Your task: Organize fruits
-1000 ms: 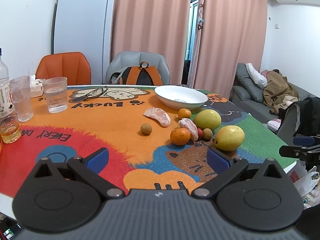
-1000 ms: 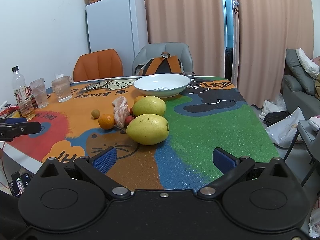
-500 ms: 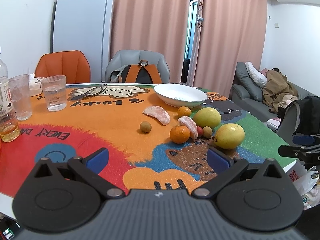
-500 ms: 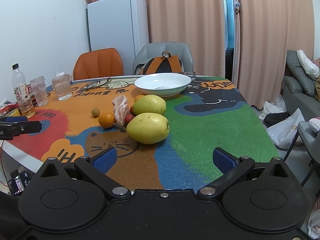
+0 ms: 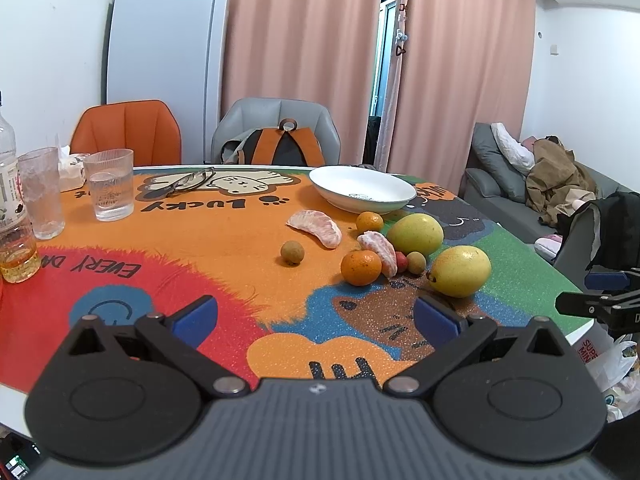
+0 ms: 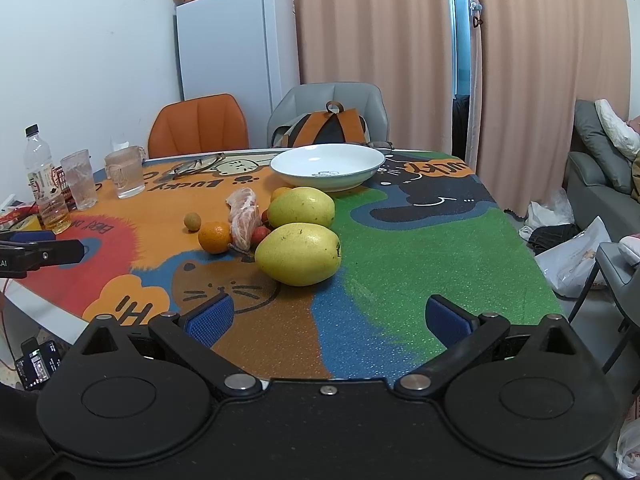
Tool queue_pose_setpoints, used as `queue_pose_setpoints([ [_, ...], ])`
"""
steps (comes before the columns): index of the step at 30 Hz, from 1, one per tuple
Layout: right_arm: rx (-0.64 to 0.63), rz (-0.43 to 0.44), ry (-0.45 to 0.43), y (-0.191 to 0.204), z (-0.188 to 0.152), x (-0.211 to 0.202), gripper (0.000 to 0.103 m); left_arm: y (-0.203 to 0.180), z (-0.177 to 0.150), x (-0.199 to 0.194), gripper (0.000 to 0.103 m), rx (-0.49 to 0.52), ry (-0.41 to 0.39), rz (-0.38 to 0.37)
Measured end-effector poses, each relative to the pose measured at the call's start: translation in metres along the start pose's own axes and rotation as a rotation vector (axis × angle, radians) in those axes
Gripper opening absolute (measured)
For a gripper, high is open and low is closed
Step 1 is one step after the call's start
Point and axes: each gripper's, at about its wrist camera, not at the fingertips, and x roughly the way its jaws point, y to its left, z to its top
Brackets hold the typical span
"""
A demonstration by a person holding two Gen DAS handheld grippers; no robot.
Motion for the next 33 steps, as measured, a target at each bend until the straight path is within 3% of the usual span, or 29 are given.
queue_pose_setpoints([
  [22,-0.001,0.036,-0.005,0.0,0.0002,-0.0006,0.103,-0.0006,0.0008,0.0004,0.103,-0.004,0.003,-0.002],
  [28,0.004,0.08,0.008,0.0006,0.0011,0.0015,0.103,-0.0021,0.0016,0.0015,0.103,-0.004,-0.004,-0.041],
  [33,-0.005,0.078,0.006,0.0015,0.0013,0.0003,0.103,-0.0022,0.0019,0.0035,0.103,0.007,-0.003,-0.008],
])
